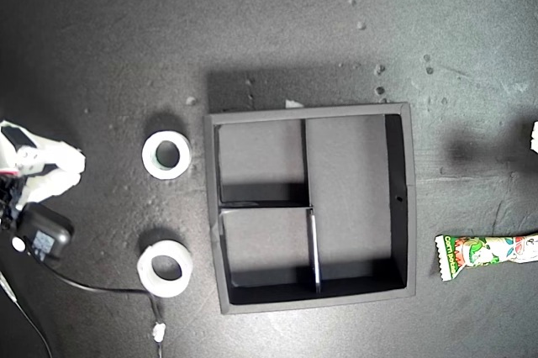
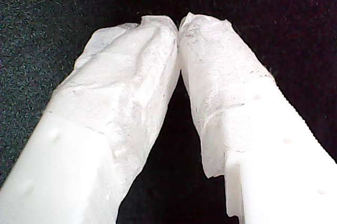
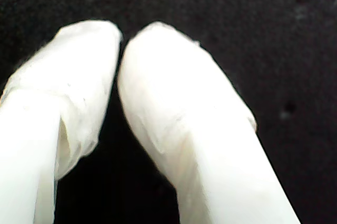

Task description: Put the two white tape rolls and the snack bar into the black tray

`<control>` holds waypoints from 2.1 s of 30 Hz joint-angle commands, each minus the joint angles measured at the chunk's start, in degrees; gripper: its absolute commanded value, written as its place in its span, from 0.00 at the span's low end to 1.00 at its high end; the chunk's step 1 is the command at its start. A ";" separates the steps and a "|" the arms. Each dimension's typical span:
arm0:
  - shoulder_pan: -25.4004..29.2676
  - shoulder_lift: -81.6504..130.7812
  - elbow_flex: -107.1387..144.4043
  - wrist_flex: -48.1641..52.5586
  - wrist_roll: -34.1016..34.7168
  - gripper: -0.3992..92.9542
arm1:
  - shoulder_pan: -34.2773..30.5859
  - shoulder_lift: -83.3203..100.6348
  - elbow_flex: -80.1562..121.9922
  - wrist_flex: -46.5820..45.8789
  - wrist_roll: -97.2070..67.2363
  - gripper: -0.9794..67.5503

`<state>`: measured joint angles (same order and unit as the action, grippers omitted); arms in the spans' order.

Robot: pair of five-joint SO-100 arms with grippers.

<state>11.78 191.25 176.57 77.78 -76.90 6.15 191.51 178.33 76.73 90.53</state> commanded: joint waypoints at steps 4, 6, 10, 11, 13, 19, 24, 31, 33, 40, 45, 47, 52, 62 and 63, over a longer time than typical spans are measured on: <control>-2.99 2.72 3.25 0.44 -12.39 0.01 | 1.32 0.44 0.70 0.00 -6.50 0.01; -2.99 2.72 3.25 0.44 -12.57 0.01 | 1.85 0.44 0.70 0.00 -6.68 0.01; -2.90 2.72 3.25 0.44 -11.60 0.01 | 2.64 0.44 0.70 0.00 -6.77 0.01; -2.72 2.72 3.25 0.44 -11.43 0.01 | 2.64 0.44 0.70 0.00 -6.77 0.01; -2.64 2.72 3.25 0.44 -11.43 0.01 | 2.29 0.44 0.70 0.00 -6.77 0.01; -1.76 2.64 3.25 0.35 -12.22 0.01 | 0.00 0.44 0.70 -0.44 -8.79 0.01; 0.97 2.55 1.85 -4.66 -5.63 0.04 | -1.93 0.44 0.70 -8.26 -20.21 0.01; 2.72 2.55 -0.09 -11.78 1.41 0.06 | 0.35 0.44 0.70 -12.04 4.39 0.01; 1.49 2.55 -2.99 -15.03 4.39 0.11 | 0.88 0.44 0.70 -12.04 8.61 0.01; -3.34 2.64 -7.38 -28.12 11.25 0.24 | 1.67 0.44 0.70 -7.29 27.69 0.00; -1.58 2.64 -14.06 -25.05 12.74 0.25 | 5.01 0.44 0.70 -12.83 16.00 0.00; -0.18 2.46 -16.61 -23.03 12.13 0.24 | 5.62 0.44 0.70 -19.34 0.35 0.01; 0.97 0.44 -19.16 -19.25 8.00 0.26 | 5.27 0.44 0.70 -26.46 -22.85 0.01; 3.43 -35.95 -37.71 -25.58 8.88 0.27 | 3.87 0.44 -11.69 -31.29 -45.97 0.01; 3.60 -42.98 -41.40 -25.49 9.40 0.27 | 3.78 0.44 -14.06 -31.29 -47.46 0.01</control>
<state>14.41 166.03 145.63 54.23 -68.55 10.63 191.51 171.12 47.02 48.34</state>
